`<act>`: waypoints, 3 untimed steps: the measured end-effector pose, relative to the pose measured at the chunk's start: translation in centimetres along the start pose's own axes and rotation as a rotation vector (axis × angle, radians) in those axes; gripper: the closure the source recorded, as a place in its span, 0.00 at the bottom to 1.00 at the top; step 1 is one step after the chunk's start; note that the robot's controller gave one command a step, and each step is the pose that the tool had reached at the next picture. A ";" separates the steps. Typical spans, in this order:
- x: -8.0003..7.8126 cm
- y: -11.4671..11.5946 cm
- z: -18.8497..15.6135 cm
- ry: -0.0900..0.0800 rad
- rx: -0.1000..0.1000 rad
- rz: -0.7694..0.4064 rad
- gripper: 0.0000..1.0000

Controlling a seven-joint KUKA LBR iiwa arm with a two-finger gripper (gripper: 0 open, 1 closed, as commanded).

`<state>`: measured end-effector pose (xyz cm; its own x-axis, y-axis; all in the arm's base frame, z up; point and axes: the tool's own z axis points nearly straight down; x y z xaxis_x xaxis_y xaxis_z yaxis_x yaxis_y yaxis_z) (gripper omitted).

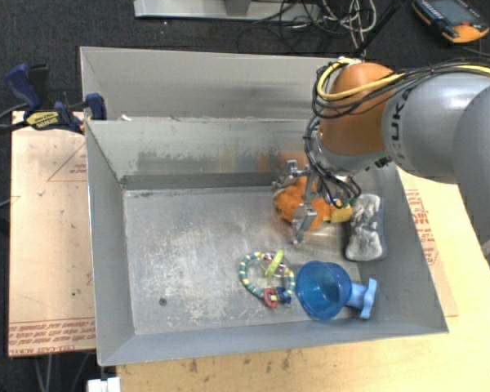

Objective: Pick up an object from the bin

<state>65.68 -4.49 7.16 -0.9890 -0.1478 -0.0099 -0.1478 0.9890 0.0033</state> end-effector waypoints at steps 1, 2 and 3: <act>-0.3 6.5 -0.4 -0.002 0.006 -0.324 1.00; -0.3 6.5 -0.4 -0.002 0.006 -0.324 1.00; -0.3 6.4 -0.6 -0.001 0.005 -0.323 1.00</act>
Offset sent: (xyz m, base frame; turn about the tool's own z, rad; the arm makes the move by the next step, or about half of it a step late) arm 0.0000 0.0000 0.0000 0.0000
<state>64.99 1.92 7.76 -0.8908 -0.4543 -0.0104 -0.4543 0.8908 -0.0051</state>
